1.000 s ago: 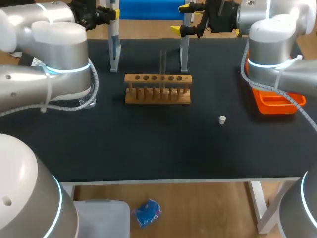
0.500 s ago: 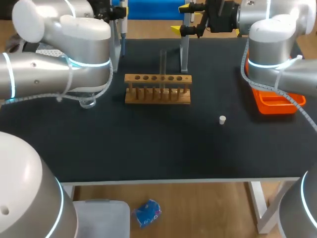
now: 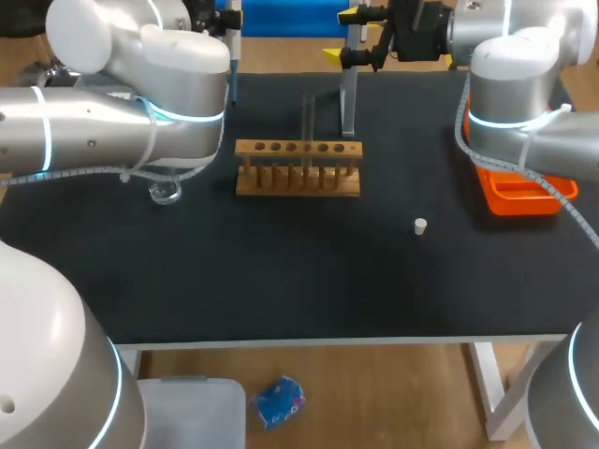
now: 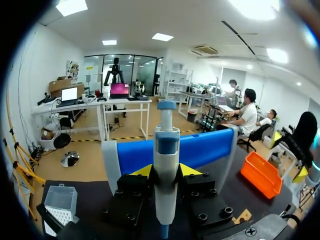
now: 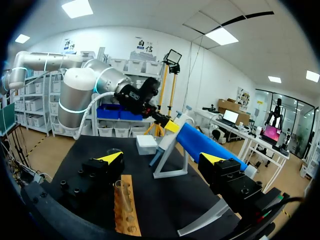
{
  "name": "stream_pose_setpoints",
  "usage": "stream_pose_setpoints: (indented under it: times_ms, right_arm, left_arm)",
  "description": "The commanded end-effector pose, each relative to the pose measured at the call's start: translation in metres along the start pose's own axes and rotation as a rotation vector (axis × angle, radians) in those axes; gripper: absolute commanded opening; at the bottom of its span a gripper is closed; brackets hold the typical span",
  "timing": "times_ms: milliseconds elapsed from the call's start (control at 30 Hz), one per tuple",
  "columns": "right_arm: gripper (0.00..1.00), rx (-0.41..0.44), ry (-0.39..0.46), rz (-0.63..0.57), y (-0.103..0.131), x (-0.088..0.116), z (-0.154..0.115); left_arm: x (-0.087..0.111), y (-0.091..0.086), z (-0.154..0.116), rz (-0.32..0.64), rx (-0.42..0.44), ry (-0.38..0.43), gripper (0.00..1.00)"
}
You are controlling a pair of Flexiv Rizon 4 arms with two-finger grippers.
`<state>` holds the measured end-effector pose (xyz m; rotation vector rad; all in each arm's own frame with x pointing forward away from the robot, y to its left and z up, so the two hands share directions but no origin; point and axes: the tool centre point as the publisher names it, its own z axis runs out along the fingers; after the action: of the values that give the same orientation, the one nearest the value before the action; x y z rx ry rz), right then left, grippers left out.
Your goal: Invert the test tube, pick up the pipette, mount the tip to pipette, aspirate from beaker and dispense into the tube, eject the tip, return the pipette, and cap with the stopper.
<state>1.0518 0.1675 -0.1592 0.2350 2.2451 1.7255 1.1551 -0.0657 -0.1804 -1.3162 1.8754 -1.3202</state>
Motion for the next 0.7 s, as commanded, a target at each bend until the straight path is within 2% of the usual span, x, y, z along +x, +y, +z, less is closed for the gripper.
stream_pose_setpoints:
  times_ms: [33,700]
  right_arm:
    - [1.00,0.000,0.002,0.000,0.000,-0.001,0.000]
    - [1.00,0.000,0.002,0.000,0.000,-0.001,0.000]
  left_arm:
    - [0.001,-0.002,0.007,-0.004,-0.010,-0.019,0.00]
    - [-0.010,0.001,0.016,-0.038,-0.047,-0.081,0.00]
